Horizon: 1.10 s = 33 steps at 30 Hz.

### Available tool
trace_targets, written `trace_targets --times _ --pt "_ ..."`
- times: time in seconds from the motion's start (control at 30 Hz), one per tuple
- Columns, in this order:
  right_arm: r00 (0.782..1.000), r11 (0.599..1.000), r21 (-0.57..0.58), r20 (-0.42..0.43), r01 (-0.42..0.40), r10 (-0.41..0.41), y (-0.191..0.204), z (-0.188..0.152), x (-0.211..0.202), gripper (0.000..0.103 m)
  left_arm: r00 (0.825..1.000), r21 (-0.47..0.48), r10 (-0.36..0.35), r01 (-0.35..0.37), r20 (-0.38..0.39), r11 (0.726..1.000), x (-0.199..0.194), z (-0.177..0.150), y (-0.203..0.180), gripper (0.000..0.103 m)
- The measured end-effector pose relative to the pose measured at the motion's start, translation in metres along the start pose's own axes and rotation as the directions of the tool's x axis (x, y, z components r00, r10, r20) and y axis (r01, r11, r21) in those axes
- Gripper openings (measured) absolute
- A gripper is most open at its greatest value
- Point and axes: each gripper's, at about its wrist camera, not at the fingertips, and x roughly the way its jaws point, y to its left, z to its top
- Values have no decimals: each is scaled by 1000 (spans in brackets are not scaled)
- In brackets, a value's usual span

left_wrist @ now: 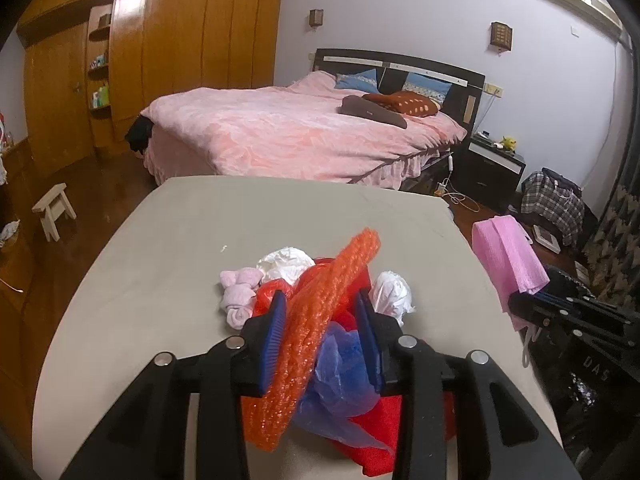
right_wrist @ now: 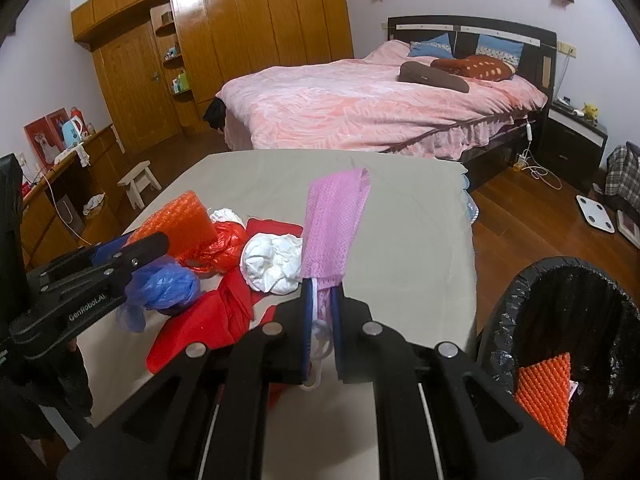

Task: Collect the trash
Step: 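Grasp the orange foam net with the left tool while the right tool holds the mask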

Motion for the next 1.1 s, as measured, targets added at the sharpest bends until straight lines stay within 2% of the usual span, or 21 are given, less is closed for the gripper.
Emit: trace_targets --times 0.13,0.17,0.23,0.4,0.53,0.8,1.1 --pt "1000 1000 -3 1 -1 1 1 1 0 8 1000 -1 -3 3 9 1000 -3 4 0 35" --pt "1000 1000 -3 2 -2 2 1 1 0 8 1000 12 5 -6 3 1000 -2 6 -1 32" --pt "1000 1000 -5 7 -3 3 3 1 -2 8 1000 21 -3 3 -6 1000 0 7 -2 19" --pt "1000 1000 -8 13 -3 3 4 4 -4 8 1000 23 -16 16 4 1000 -3 16 -5 14" --pt "1000 1000 -8 24 -6 6 4 8 -7 8 999 12 -31 30 40 999 -14 26 -7 13" --pt "1000 1000 -8 22 -5 5 4 9 -10 8 998 -7 -45 45 32 999 -15 26 -9 11" --pt "995 1000 -6 97 -4 5 2 24 -36 8 989 15 -75 73 130 997 -43 47 -24 10"
